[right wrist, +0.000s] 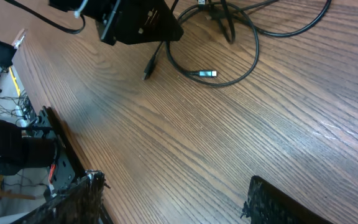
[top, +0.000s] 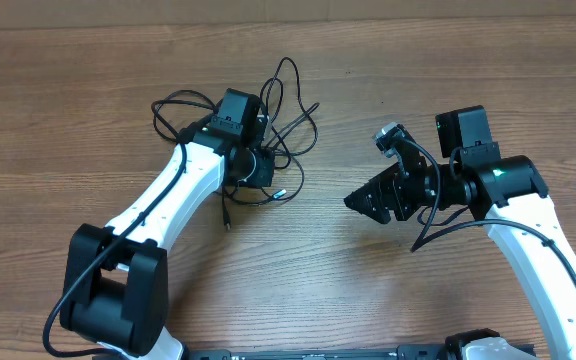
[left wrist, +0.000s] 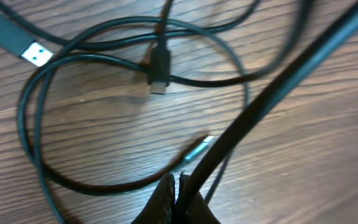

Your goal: Untangle cables

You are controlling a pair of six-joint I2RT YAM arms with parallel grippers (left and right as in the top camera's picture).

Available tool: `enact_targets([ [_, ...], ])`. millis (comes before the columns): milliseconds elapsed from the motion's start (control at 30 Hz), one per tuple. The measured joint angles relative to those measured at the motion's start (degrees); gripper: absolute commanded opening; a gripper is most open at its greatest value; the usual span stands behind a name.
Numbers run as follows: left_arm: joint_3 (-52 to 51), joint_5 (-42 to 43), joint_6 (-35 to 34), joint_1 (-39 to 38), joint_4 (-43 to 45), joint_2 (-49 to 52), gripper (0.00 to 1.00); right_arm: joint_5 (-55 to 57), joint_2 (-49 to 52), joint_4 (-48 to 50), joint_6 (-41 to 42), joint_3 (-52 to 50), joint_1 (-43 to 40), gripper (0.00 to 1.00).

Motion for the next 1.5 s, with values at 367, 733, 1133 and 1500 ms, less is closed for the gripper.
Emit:
enact_targets([
  [367, 10.40, 10.23, 0.00, 0.00, 0.17, -15.58, 0.04, 0.00, 0.00, -0.22, 0.04, 0.00, 0.00, 0.82],
  [733, 18.71, 11.39, -0.02, 0.00, 8.31, -29.88, 0.04, -0.02, 0.00, -0.74, 0.02, 0.00, 0.00, 0.93],
  [1133, 18.78, 10.88, -0.02, 0.00, 24.17, -36.68, 0.04, 0.00, 0.00, -1.60, 0.02, 0.00, 0.00, 1.00],
  [1500, 18.82, 10.71, 0.00, 0.00, 26.56, -37.64, 0.04, 0.04, 0.00, -0.15, 0.02, 0.00, 0.00, 1.00],
])
